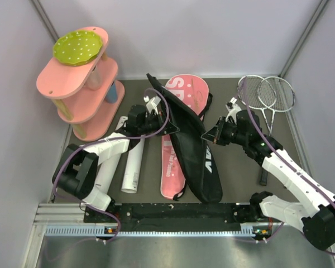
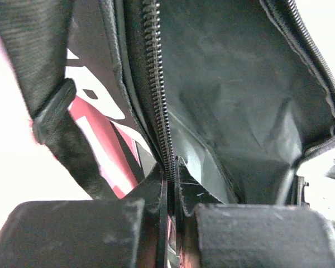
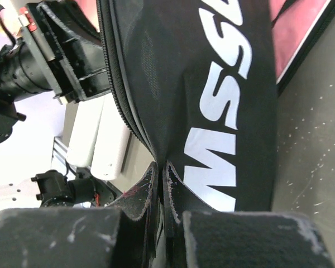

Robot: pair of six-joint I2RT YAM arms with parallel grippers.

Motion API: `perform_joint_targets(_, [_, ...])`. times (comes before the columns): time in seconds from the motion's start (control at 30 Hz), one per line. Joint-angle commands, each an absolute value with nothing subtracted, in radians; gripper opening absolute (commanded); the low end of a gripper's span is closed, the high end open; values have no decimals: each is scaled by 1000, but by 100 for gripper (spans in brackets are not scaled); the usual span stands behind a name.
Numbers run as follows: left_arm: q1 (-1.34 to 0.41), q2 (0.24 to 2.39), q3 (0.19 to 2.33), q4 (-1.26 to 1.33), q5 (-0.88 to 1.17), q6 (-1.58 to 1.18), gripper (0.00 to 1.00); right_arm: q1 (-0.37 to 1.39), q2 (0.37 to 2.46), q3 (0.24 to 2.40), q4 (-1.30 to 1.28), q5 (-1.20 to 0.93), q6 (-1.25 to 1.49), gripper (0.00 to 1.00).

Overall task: Pack up the badminton gear
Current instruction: Open the racket bag at the center of the board, then pick up the racket from the center of the board.

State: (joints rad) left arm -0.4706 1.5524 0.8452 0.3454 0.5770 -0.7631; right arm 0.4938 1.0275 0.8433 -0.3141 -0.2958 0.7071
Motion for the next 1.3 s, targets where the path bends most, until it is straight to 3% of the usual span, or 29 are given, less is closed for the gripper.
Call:
perform_joint_targets(0.0, [-466, 1461, 934, 289, 670, -666, 0, 410, 983, 821, -288, -353, 620, 0])
perform_joint_targets(0.13, [-468, 1408, 1109, -47, 640, -578, 0, 377, 995, 851, -365, -368, 514, 0])
perform_joint_targets(0.2, [-474, 1404, 1208, -170, 547, -558, 0, 371, 1020, 893, -456, -319, 459, 11])
perform_joint_targets(0.23, [-476, 1408, 1235, -252, 528, -555, 0, 364, 1058, 947, -489, -252, 447, 26])
perform_joint_targets(0.33, [-482, 1434, 1290, -348, 486, -537, 0, 289, 1115, 1056, -558, -218, 433, 51])
perform_joint_targets(0.43, [-480, 1494, 1350, -479, 463, -509, 0, 177, 1152, 1142, -568, -216, 430, 64])
perform_joint_targets(0.53, [-480, 1528, 1402, -554, 452, -500, 0, 48, 1239, 1201, -584, -198, 437, 69])
perform_joint_targets(0.67, [-480, 1497, 1397, -561, 437, -517, 0, -144, 1325, 1195, -545, -407, 469, 69])
perform_joint_targets(0.8, [-480, 1483, 1393, -563, 445, -523, 0, -253, 1455, 1210, -569, -240, 385, 69])
perform_joint_targets(0.9, [-480, 1514, 1391, -563, 500, -532, 0, -310, 1541, 1227, -568, -108, 339, 58])
perform_joint_targets(0.97, [-482, 1540, 1394, -566, 537, -534, 0, -310, 1572, 1242, -572, -66, 289, 45])
perform_joint_targets(1.03, [-482, 1549, 1393, -571, 548, -534, 0, -310, 1607, 1252, -572, 17, 261, 40])
perform_joint_targets(1.27, [-480, 1546, 1410, -597, 503, -525, 0, -322, 1747, 1316, -549, 118, 212, 41])
